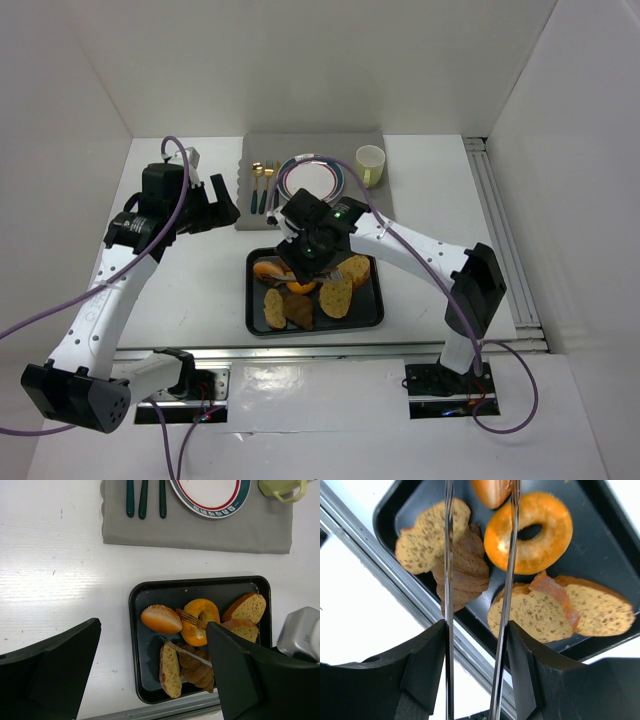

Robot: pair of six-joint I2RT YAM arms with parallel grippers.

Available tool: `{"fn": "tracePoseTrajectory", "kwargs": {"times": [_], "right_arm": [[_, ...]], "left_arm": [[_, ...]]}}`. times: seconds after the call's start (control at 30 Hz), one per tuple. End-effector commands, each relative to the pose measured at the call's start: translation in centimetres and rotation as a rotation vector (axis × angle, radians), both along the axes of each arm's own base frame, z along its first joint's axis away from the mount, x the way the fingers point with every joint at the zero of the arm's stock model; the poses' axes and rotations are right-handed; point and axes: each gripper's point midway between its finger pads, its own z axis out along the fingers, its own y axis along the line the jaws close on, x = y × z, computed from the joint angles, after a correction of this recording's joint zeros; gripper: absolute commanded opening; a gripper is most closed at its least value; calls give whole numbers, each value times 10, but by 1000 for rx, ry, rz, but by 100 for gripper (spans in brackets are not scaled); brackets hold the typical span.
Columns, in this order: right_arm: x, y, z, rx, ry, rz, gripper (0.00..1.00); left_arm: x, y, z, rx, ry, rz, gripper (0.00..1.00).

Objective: Place the bread

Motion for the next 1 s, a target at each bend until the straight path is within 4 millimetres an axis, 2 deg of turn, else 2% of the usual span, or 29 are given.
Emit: {"fn": "tracePoseTrajectory", "kwargs": {"times": [0.0, 0.1, 0.23, 0.43, 0.47, 0.57, 0.7, 0.83, 0.87, 0.9, 0.93, 0.97], "right_arm": [[0, -3, 35, 14, -78, -1, 57], [5, -1, 36, 22, -99, -8, 57], [9, -1, 21, -21, -92, -16, 61], [18, 13, 8, -24, -96, 14, 61], [21, 16, 12, -8, -108, 13, 61], [19, 25, 0, -7, -73, 39, 61], [17, 30, -6, -1, -47, 63, 58], [18, 32, 2, 15, -59, 63, 50], [17, 35, 9, 27, -78, 67, 49], [18, 34, 17, 33, -93, 63, 44], [18, 34, 18, 33, -93, 63, 41], [20, 34, 29, 55, -113, 48, 41]], "left_arm": [[5, -2, 8, -17, -35, -6, 100], [5, -2, 8, -17, -35, -6, 100], [5, -2, 8, -24, -33, 0, 100], [2, -2, 7, -24, -33, 0, 100], [2, -2, 7, -24, -33, 0, 100], [2, -2, 7, -24, -33, 0, 100], [4, 2, 7, -19, -34, 16, 100], [4, 3, 7, -12, -36, 11, 100], [4, 3, 7, -12, -36, 11, 100], [4, 3, 7, -12, -36, 11, 100], [4, 3, 7, -12, -36, 11, 100], [4, 3, 7, -12, -36, 11, 100]]}}
